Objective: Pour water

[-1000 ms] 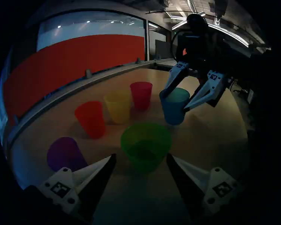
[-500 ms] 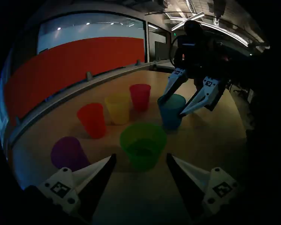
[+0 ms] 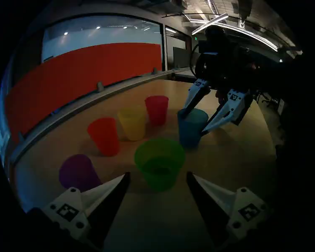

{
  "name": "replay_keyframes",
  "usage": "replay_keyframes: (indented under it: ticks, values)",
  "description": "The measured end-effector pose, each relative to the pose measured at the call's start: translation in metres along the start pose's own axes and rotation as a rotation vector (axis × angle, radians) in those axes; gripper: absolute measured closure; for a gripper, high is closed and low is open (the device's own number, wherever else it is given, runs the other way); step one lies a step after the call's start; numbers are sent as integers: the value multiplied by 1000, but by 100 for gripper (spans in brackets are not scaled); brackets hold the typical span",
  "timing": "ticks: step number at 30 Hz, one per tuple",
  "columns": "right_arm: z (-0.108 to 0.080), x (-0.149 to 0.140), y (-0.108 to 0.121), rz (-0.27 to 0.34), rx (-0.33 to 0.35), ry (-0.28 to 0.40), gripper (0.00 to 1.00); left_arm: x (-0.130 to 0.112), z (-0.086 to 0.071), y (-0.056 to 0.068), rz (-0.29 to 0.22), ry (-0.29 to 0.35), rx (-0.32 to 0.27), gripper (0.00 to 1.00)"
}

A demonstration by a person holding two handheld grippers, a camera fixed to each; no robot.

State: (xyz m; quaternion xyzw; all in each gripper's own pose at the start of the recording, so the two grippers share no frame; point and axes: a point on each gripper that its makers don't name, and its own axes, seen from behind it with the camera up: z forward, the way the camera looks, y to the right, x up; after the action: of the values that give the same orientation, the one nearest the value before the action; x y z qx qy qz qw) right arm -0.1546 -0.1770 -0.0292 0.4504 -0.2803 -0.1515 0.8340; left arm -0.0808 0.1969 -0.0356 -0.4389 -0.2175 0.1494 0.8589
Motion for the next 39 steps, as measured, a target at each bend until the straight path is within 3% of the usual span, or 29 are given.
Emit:
replay_keyframes:
  ticks: [8,23,32,39]
  values:
    - [-5,-1,-2,12,-7,-2,0,1,-4,-3,-2,2,6,0]
    - [-41,-20,-2,43,-81,11,0,10,-28,-21,-50,37,58,1]
    - [-63,-22,7,77,-149,70,0,13,-46,-32,-58,59,128,1]
    - [-81,-15,13,135,-222,162,0,24,-63,-48,-103,133,215,1]
